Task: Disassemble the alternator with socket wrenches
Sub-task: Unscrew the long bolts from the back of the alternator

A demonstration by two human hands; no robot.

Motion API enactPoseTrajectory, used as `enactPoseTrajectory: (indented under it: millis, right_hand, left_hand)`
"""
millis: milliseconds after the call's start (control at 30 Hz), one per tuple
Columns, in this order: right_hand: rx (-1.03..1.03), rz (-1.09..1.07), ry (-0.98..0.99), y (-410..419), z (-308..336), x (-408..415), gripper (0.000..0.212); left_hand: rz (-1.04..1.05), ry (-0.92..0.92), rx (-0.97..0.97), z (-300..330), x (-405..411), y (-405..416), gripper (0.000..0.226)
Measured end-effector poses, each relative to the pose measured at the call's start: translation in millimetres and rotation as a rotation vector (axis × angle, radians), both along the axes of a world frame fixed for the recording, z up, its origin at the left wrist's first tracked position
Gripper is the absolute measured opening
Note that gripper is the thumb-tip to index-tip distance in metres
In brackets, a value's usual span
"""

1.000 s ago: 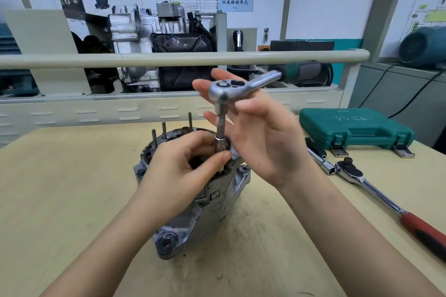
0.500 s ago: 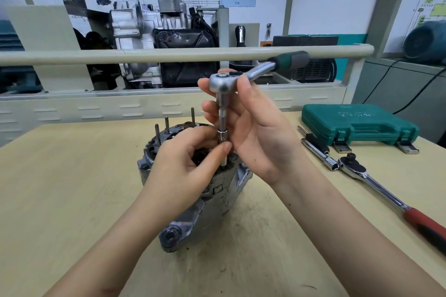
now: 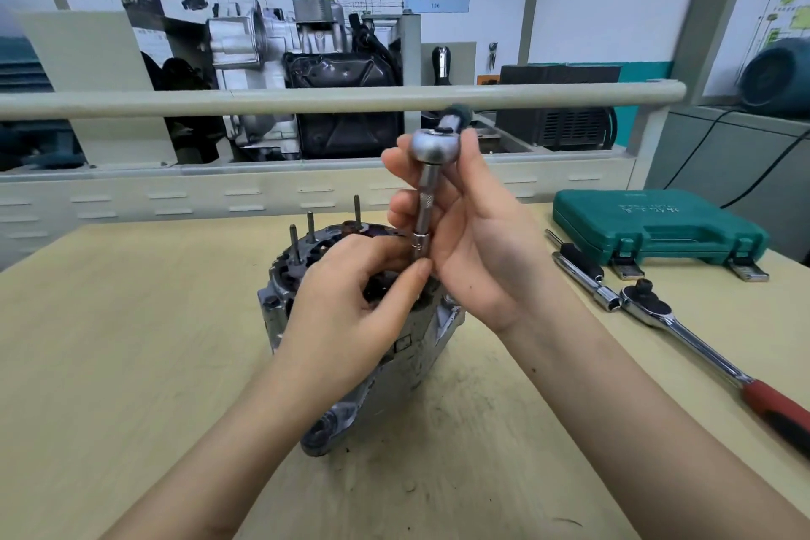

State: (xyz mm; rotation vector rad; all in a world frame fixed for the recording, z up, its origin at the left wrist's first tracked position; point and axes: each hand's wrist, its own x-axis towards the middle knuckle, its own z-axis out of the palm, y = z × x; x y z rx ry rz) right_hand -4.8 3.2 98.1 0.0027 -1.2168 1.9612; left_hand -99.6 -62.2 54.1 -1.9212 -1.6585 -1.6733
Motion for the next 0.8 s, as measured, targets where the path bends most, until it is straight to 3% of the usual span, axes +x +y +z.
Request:
enactPoseTrajectory:
  millis: [100,267,433,800]
  right_hand:
    - [-0.034,0.013,0.022,1.4,0.6,0.8,0.036]
    - [-0.016,0.011,0.031,-3.7,0.9,1.0,0.071]
    - [-0.016,0.007,0.11,-2.2,-0.3,4.7,0.024]
    - [0.012,0.031,0.056,-3.3,4.7,5.5,0.038]
  left_hand:
    - [0.009,0.01,0.009,-0.1,-0.9,0.4,0.007]
    - [0.004,-0.062,0.041,-0.8,-0.8,-1.1,0.016]
    - [0.031,-0.09,0.066,-1.3,1.0,-0.6,0.018]
    - [-0.097,-0.195,-0.054,3.0,1.9,-2.1,0.008]
